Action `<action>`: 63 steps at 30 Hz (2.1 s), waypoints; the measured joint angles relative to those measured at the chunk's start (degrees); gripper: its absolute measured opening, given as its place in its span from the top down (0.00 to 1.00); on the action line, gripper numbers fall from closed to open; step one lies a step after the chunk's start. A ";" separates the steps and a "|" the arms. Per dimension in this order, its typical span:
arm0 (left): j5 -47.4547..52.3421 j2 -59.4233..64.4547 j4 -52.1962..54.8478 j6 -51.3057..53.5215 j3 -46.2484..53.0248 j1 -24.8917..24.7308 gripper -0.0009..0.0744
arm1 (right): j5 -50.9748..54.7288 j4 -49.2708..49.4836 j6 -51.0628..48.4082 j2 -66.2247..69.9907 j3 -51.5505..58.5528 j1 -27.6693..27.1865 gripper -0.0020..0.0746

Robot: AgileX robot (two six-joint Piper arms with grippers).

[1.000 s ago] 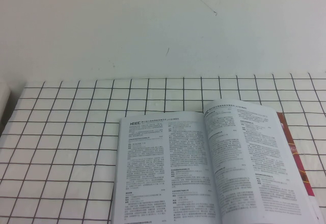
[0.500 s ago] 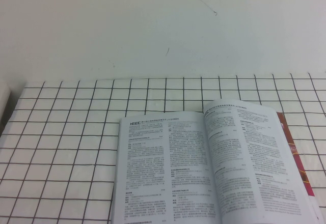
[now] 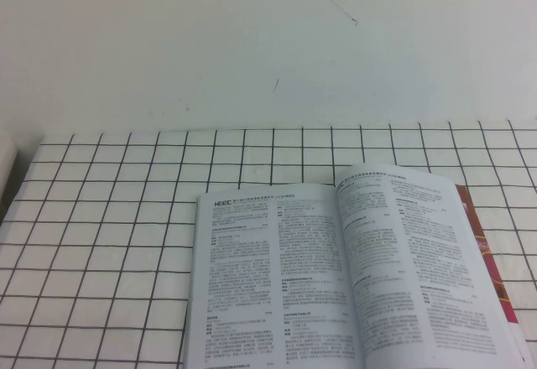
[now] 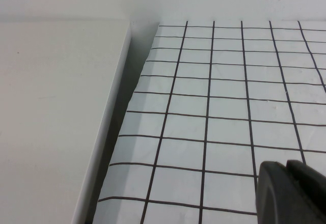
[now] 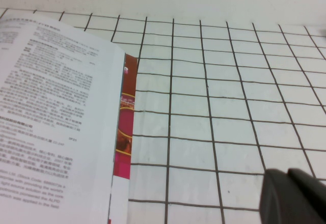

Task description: Close book

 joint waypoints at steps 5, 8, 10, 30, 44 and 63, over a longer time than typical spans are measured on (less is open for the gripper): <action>0.00 0.00 0.00 0.00 0.00 0.00 0.99 | 0.00 0.00 0.00 0.00 0.00 0.00 0.98; 0.00 0.00 0.00 0.00 0.00 0.00 0.99 | 0.00 0.00 0.00 0.00 0.00 0.00 0.98; 0.00 0.00 0.00 0.00 0.00 0.00 0.99 | 0.00 0.00 0.00 0.00 0.00 0.00 0.98; 0.00 0.00 0.66 0.97 0.00 0.00 0.99 | -1.13 0.00 0.00 0.00 0.11 0.00 0.98; 0.47 0.00 8.46 5.20 -0.02 0.00 0.99 | -41.63 -0.43 0.00 -0.10 0.48 0.00 0.98; -25.11 0.00 15.29 2.23 0.18 0.00 0.99 | -55.07 -0.43 1.24 -0.10 0.48 0.00 0.98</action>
